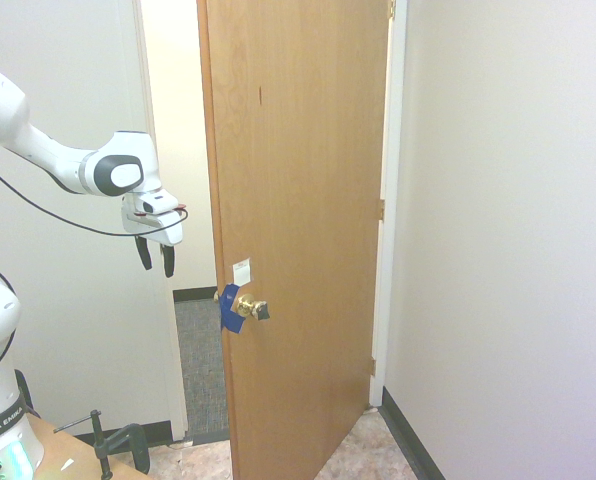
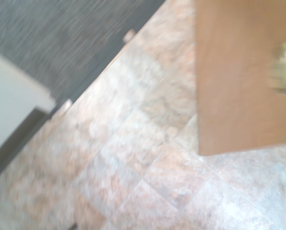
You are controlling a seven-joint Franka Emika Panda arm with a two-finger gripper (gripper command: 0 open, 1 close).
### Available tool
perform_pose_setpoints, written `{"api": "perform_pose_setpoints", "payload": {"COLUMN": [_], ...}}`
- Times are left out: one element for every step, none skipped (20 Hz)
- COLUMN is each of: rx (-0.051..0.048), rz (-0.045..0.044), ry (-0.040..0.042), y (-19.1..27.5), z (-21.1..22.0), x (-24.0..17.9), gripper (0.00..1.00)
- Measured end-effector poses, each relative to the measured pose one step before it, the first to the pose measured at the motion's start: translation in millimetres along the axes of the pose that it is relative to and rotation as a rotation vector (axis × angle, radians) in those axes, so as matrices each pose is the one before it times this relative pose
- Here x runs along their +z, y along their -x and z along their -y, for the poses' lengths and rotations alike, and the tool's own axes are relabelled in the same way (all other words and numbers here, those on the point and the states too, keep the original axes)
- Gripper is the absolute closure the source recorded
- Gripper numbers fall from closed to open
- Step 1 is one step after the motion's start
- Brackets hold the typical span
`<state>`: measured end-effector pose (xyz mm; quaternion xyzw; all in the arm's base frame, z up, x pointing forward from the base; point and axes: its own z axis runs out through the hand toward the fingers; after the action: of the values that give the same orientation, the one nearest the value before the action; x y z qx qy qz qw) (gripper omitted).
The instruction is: Shut the door
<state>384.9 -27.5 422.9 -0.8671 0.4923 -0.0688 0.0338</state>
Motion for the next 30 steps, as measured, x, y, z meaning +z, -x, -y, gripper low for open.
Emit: {"api": "perform_pose_setpoints", "payload": {"rx": [0.02896,0.03314,0.03467,0.0336,0.03313,0.03181,0.03084,0.02675,0.02614,0.02707,0.02089,0.01906,0.01842,0.01376,0.00951,0.01133,0.00976,0.0097,0.00801,0.00353,0.00266,0.00225,0.00159,-0.00112,-0.00026,0.00219,0.00349,0.00421,0.00823,0.00507], "rz": [-0.00286,-0.00169,0.00091,-0.00003,0.00013,0.00123,0.00113,0.00058,-0.00127,-0.00213,-0.00155,-0.00308,-0.00398,-0.0031,-0.00406,-0.00356,-0.00057,-0.00167,-0.00256,-0.00274,-0.00138,-0.00178,-0.00353,-0.00206,-0.00234,-0.00344,-0.00399,-0.00494,-0.00688,-0.00484], "ry": [-0.00504,-0.00612,-0.00558,-0.00661,-0.00534,-0.00406,-0.00187,-0.003,-0.0047,-0.00436,-0.00568,-0.00586,-0.00373,-0.00134,0.00001,0.00116,0.00569,0.00203,0.00243,0.0039,0.00462,0.00319,-0.00031,0.00141,0.00017,-0.00137,-0.00221,-0.00083,-0.00095,-0.00007], "y": [-6.05,-8.51,-9.94,-10.8,-12.18,-13.15,-13.28,-12.46,-11.91,-12.3,-11.53,-11.22,-10.7,-9.94,-8.5,-7.72,-6.01,-5.99,-5.69,-4.24,-4.15,-3.5,-2.82,-1.36,-0.7,-1.22,-0.98,-1.29,-2.32,-2.42], "z": [-10.01,-10.72,-10.75,-10.58,-10.56,-10.99,-11.05,-9.88,-9.21,-9.63,-8.42,-7.24,-5.51,-4.02,-1.79,-1.2,0.82,2.14,2.4,3.52,3.4,3.17,2.99,2.52,2.35,1.11,0.79,0.78,1.32,1.74], "x": [-5.06,-4.85,-4.33,-3.06,-1.99,-0.64,0.19,-0.29,-0.51,-0.33,0.68,2.12,3.32,4.83,5.22,6.18,5.51,4.52,4.23,3.17,2.96,2.81,2.17,1.64,0.67,0.79,0.84,1.31,1.81,2.55], "gripper": [0.0,0.0,0.0,0.0,0.0,0.0,0.0,0.0,0.0,0.0,0.0,0.0,0.0,0.0,0.0,0.0,0.0,0.0,0.0,0.0,0.0,0.0,0.0,0.0,0.0,0.0,0.0,0.0,0.0,0.0]}}
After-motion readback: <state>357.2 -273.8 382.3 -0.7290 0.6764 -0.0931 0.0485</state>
